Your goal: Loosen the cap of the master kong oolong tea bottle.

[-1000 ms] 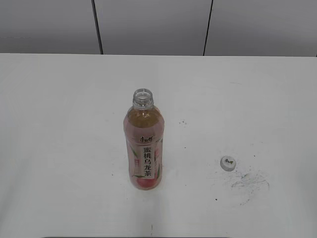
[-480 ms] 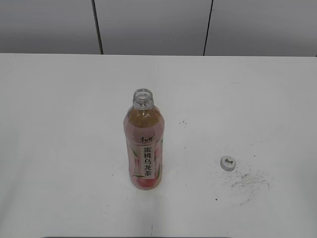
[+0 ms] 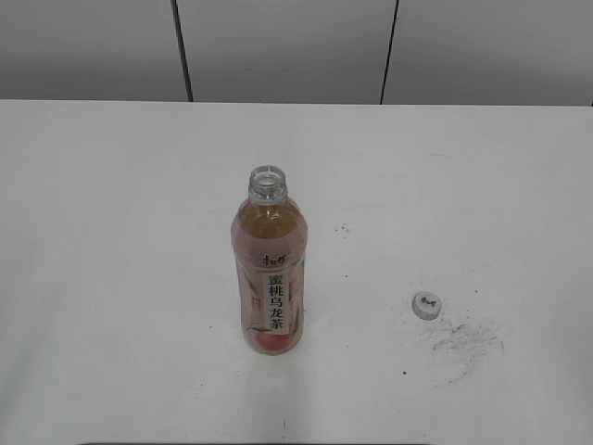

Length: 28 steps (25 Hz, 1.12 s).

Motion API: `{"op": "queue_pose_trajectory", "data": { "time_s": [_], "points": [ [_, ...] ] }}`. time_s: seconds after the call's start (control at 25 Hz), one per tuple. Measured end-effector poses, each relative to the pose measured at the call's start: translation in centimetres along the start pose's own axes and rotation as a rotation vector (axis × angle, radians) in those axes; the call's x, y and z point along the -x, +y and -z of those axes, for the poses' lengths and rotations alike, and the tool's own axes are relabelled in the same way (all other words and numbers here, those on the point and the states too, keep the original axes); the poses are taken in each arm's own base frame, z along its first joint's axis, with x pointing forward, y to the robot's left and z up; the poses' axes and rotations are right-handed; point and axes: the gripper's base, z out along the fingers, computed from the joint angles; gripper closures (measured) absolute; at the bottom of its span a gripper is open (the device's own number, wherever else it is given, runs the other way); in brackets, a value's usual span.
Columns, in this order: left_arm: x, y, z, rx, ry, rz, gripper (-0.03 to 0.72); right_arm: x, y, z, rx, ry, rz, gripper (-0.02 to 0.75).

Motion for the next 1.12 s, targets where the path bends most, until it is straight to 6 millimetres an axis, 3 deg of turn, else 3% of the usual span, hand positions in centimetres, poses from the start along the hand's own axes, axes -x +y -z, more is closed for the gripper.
{"op": "queue_pose_trajectory", "data": {
  "time_s": [1.12],
  "points": [
    [0.03, -0.26, 0.0, -0.028, -0.003, 0.017, 0.198, 0.0, 0.0, 0.0, 0.0, 0.0, 0.0, 0.256]
  ]
}}
